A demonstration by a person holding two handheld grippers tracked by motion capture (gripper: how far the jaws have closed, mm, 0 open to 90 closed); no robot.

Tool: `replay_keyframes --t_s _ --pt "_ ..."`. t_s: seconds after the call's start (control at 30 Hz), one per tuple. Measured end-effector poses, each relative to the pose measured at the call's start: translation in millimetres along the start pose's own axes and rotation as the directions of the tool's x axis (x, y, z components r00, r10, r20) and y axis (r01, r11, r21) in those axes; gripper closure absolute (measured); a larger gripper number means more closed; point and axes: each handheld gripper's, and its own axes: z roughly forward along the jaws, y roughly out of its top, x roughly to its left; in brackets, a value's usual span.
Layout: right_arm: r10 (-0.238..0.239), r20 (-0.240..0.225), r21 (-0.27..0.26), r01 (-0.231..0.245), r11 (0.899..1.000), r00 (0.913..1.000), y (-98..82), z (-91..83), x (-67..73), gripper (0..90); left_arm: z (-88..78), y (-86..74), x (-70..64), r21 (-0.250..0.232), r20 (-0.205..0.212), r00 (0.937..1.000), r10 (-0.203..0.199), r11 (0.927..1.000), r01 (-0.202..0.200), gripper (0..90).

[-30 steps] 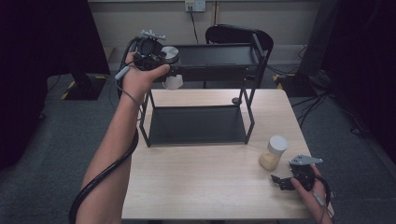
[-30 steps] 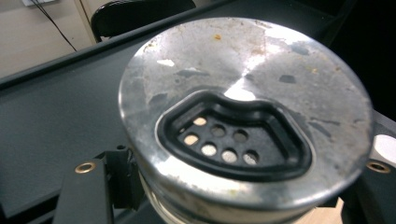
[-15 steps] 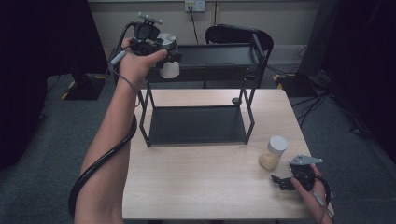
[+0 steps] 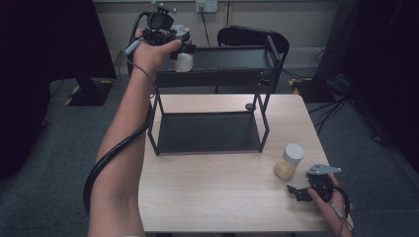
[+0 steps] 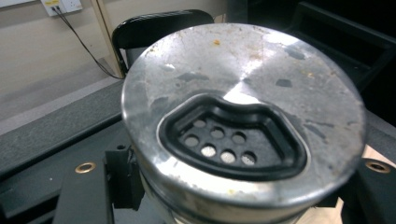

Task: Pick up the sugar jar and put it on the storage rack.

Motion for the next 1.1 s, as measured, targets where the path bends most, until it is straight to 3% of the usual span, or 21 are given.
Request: replay_keyframes --t_s 0.2,0.53,0.7,0.93,1.1 --pt "0.000 0.000 0.000 0.000 1.000 1.0000 0.0 0.0 0.0 0.0 10.6 7.2 3.3 0.005 0.002 0.9999 0.015 0.9999 -0.015 30.5" --pt "0.000 0.000 0.000 0.000 1.000 1.0000 0.0 0.0 0.0 0.0 29.4 8.3 10.3 0.000 0.009 0.9999 -0.014 0.9999 0.014 30.5" --pt "0.000 0.000 -0.001 0.000 1.000 1.0000 -0.1 0.0 -0.1 0.0 37.1 10.5 10.6 0.016 0.005 1.0000 -0.008 0.9999 0.008 30.5" --pt "0.000 0.000 0.000 0.000 1.000 1.0000 -0.1 0.0 -0.1 0.0 42.1 8.2 12.9 0.008 0.000 0.9999 -0.015 0.9999 0.015 30.5" --pt "0.000 0.000 0.000 0.000 1.000 1.0000 0.0 0.0 0.0 0.0 42.2 7.4 10.6 0.006 -0.005 1.0000 0.001 1.0000 -0.001 30.4"
